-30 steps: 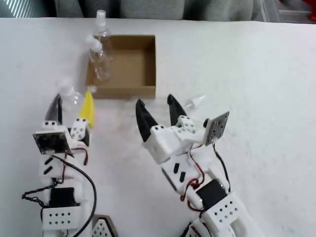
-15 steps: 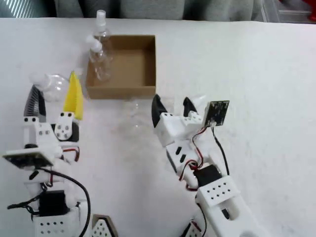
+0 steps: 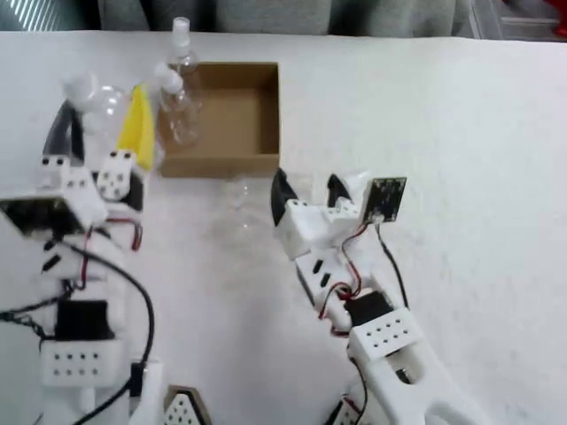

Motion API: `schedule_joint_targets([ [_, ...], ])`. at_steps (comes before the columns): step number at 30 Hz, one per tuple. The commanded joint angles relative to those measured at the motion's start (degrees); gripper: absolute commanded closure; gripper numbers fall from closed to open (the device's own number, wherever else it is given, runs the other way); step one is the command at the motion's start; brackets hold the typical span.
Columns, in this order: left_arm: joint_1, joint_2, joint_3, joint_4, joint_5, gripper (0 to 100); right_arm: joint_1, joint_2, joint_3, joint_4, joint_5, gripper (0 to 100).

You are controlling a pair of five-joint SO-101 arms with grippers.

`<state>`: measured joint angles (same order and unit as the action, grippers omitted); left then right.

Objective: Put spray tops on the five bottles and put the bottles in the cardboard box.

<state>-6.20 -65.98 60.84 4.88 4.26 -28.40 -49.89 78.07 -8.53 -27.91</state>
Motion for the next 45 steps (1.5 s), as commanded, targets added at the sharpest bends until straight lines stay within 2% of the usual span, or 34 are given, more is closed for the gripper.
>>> schedule_joint_targets([
  [1, 3.21, 7.43, -5.54, -1.58, 0.44, 98, 0.66, 0.04, -0.44, -1.45, 0.26, 66.5],
  [9, 5.85, 22.55, -4.57, -18.73, 0.53, 98, 0.66, 0.04, -0.53, -1.71, 0.26, 66.5],
  [20, 8.84, 51.03, -6.95, -45.45, 0.53, 98, 0.66, 0.04, -0.62, -1.71, 0.26, 66.5],
  [32, 8.13, 73.71, -16.88, -55.3, 0.0, 98, 0.57, 0.04, -0.62, -1.71, 0.26, 66.5],
  [39, 7.78, 79.16, -17.41, -59.87, 0.0, 98, 0.4, 0.04, -0.62, -1.71, 0.26, 66.5],
  [45, 6.29, 83.38, -21.63, -59.87, 0.0, 98, 0.31, 0.04, -0.62, -1.71, 0.26, 66.5],
])
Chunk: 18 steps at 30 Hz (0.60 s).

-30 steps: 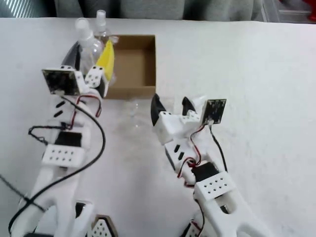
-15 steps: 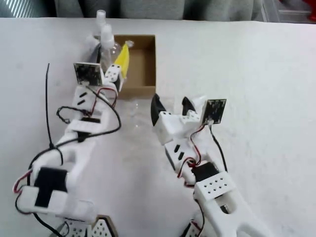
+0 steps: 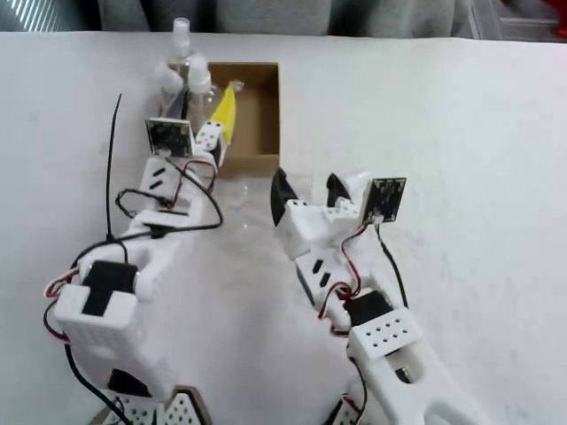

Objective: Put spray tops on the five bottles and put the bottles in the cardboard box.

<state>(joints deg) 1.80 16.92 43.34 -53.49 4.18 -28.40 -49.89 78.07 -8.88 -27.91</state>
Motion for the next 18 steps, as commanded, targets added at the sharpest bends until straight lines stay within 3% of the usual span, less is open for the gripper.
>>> schedule_joint_targets([
  [1, -1.98, 1.19, -4.57, -1.49, 0.09, 98, 0.31, 0.04, -0.62, -1.36, 0.26, 66.5],
  [18, -4.26, 5.32, -7.12, -0.62, 0.09, 98, 0.22, 0.04, -0.62, -1.36, 0.26, 66.5],
])
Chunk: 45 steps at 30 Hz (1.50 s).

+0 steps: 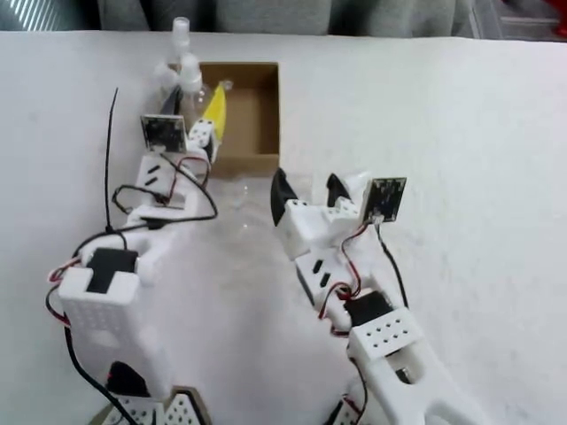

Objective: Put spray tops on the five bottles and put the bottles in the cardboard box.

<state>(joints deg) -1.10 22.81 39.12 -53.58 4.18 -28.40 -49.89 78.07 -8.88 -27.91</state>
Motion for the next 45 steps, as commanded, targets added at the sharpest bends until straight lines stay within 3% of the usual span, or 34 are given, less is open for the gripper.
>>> schedule_joint_targets([
  [1, -1.36, -0.57, -2.9, 0.62, 0.09, 98, 0.22, 0.04, -0.62, -1.36, 0.26, 66.5],
  [9, -1.01, -0.4, -2.9, 4.22, 0.09, 98, 0.22, 0.04, -0.62, -1.36, 0.26, 66.5],
  [18, -0.57, 7.87, -9.32, 3.87, -4.22, 98, 0.22, 0.04, -0.62, -1.36, 0.26, 66.5],
  [24, 0.4, 9.01, -8.26, -0.09, -4.4, 98, 0.22, 0.04, -0.62, -1.36, 0.26, 66.5],
  [34, 0.4, 8.92, -7.56, 0.18, -4.4, 97, 0.48, 0.04, -0.62, -1.36, 0.26, 66.5],
  [41, 1.01, 8.4, -4.92, 0.26, -3.87, 80, 0.48, 0.04, -0.62, -1.36, 0.35, 66.5],
  [45, 1.01, 8.4, -4.66, 0.26, -3.87, 80, 0.48, 0.04, -0.62, -1.36, 0.35, 66.5],
])
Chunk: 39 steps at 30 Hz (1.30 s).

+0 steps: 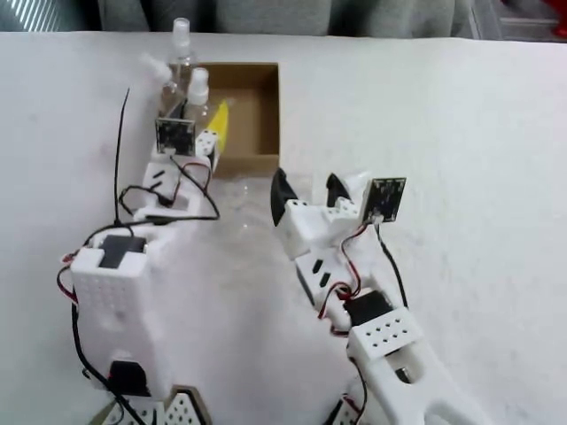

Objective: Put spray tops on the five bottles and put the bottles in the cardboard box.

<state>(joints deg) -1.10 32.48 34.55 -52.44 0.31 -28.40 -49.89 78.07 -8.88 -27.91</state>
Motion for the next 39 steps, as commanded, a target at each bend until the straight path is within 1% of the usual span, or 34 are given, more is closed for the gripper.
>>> schedule_joint_targets([
  [1, 1.01, -1.27, -0.09, -0.88, 0.0, 80, 0.48, 0.04, -0.62, -1.36, 0.44, 66.5],
  [5, 0.84, -1.36, 0.0, -0.88, 0.0, 79, 0.4, 0.04, -0.62, -1.36, 3.16, 66.5],
  [11, 0.66, -2.33, 0.53, -0.79, -0.44, 79, 0.48, 0.04, -0.62, -1.36, 3.34, 66.5],
  [17, -0.31, -8.13, 5.63, 3.08, -0.44, 79, 0.48, 0.04, -0.62, -1.36, 3.34, 66.5],
  [24, -1.01, -8.66, 6.24, 2.73, -0.26, 79, 0.48, 0.04, -0.62, -1.36, 3.34, 66.5],
  [26, -1.01, -8.84, 6.24, 2.81, -0.09, 77, 0.48, 0.04, -0.62, -1.36, 3.34, 66.5],
  [30, -0.84, -8.66, 6.59, 3.08, 0.0, 64, 0.48, 0.04, -0.62, -1.36, 3.34, 66.5],
  [32, -0.84, -8.66, 6.59, 3.08, 0.0, 60, 0.48, 0.04, -0.62, -1.36, 3.43, 66.5],
  [39, -1.01, -8.92, 6.68, 3.08, 0.0, 59, 0.48, 0.04, -0.62, -1.36, 3.43, 66.5],
])
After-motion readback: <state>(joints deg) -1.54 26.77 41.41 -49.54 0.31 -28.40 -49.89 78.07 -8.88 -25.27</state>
